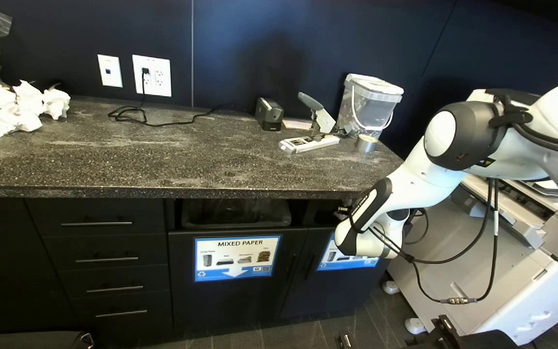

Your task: Put the tissues into the rubbish bin.

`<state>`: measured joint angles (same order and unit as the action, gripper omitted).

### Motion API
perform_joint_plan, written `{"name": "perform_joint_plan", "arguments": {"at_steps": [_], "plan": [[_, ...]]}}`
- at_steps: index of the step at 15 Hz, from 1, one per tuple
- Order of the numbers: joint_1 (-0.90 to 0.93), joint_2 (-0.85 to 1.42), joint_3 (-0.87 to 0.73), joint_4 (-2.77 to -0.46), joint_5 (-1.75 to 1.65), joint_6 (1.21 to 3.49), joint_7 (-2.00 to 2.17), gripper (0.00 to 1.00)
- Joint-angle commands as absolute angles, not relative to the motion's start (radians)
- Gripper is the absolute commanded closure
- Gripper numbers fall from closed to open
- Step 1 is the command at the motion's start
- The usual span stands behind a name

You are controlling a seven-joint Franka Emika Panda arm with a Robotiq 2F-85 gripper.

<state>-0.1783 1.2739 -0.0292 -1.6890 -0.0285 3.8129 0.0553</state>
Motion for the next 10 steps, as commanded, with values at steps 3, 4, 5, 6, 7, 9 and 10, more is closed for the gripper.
{"name": "perform_joint_plan", "arguments": {"at_steps": [3,4,5,6,7,9,10], "plan": [[-0.178,1.298,-0.024,-1.615,-0.04,3.81,0.054,0.08],[-0.172,1.293,-0.027,-1.625,-0.038,3.812,0.05,0.02],[-0.181,1.282,-0.023,-1.633,-0.053,3.813,0.053,0.0],[-0.178,1.272,-0.026,-1.648,-0.05,3.828,0.05,0.0],[-0.172,1.266,-0.028,-1.658,-0.046,3.837,0.047,0.0],[-0.167,1.241,-0.038,-1.684,-0.048,3.848,0.036,0.0],[-0.153,1.23,-0.049,-1.696,-0.049,3.848,0.02,0.0]]}}
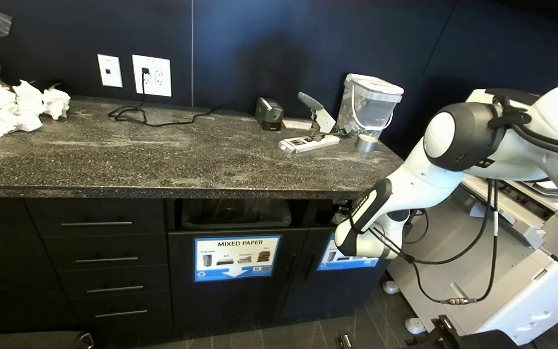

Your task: Put the tissues into the rubbish bin.

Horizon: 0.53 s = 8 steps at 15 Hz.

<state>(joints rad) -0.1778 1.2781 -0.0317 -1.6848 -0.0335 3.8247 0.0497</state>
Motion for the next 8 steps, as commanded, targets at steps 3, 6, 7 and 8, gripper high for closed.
{"name": "perform_joint_plan", "arguments": {"at_steps": [3,6,7,8], "plan": [[-0.08,1.177,-0.118,-1.744,0.003,3.781,-0.064,0.0],[0.006,1.136,-0.196,-1.796,0.027,3.751,-0.147,0.0],[0.029,1.127,-0.217,-1.811,0.032,3.752,-0.166,0.0],[0.041,1.109,-0.228,-1.832,0.017,3.75,-0.181,0.0]]}}
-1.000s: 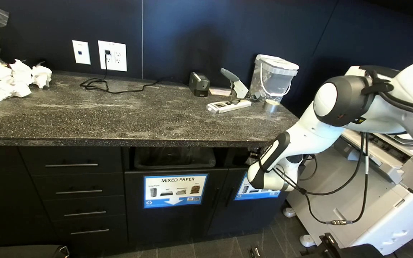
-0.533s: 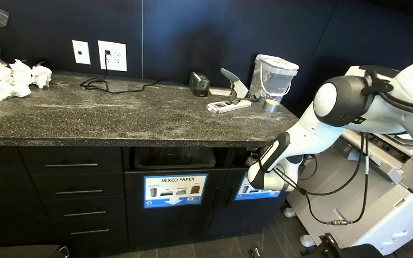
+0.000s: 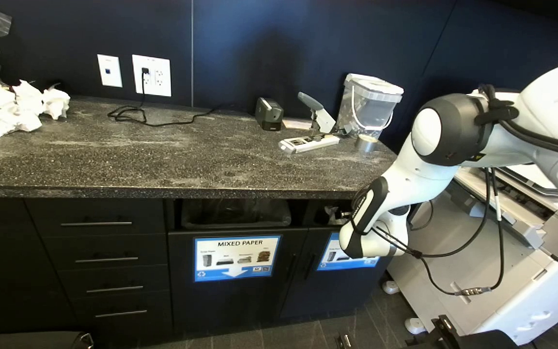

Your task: Put the tissues into the rubbish bin.

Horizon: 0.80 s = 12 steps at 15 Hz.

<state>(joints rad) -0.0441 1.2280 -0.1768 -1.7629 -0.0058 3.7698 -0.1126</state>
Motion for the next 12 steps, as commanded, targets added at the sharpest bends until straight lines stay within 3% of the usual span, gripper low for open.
{"name": "perform_joint_plan", "arguments": {"at_steps": [1,12], "plan": [[0.061,1.098,-0.241,-1.848,0.022,3.741,-0.192,0.0],[0.033,0.767,-0.186,-2.124,-0.147,3.412,-0.204,0.0]]}}
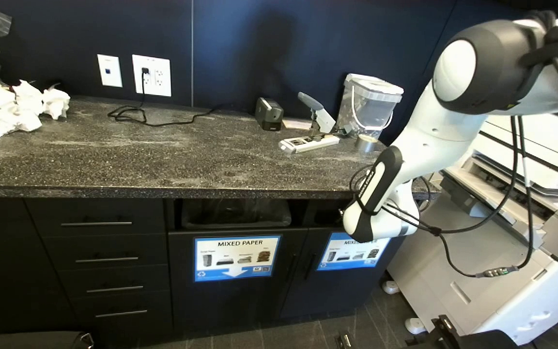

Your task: Put the tissues into the rubbish bin.

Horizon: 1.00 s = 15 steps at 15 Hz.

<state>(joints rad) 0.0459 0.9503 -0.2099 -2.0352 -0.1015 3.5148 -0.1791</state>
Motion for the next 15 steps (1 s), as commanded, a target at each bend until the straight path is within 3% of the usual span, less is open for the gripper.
{"name": "perform_joint_plan", "arguments": {"at_steps": [1,9,15], "plan": [[0.028,0.724,-0.178,-2.153,-0.155,3.363,-0.206,0.0],[-0.061,0.312,-0.065,-2.309,-0.173,2.86,-0.236,0.0],[-0.029,-0.039,-0.054,-2.405,-0.181,2.507,-0.186,0.0]]}}
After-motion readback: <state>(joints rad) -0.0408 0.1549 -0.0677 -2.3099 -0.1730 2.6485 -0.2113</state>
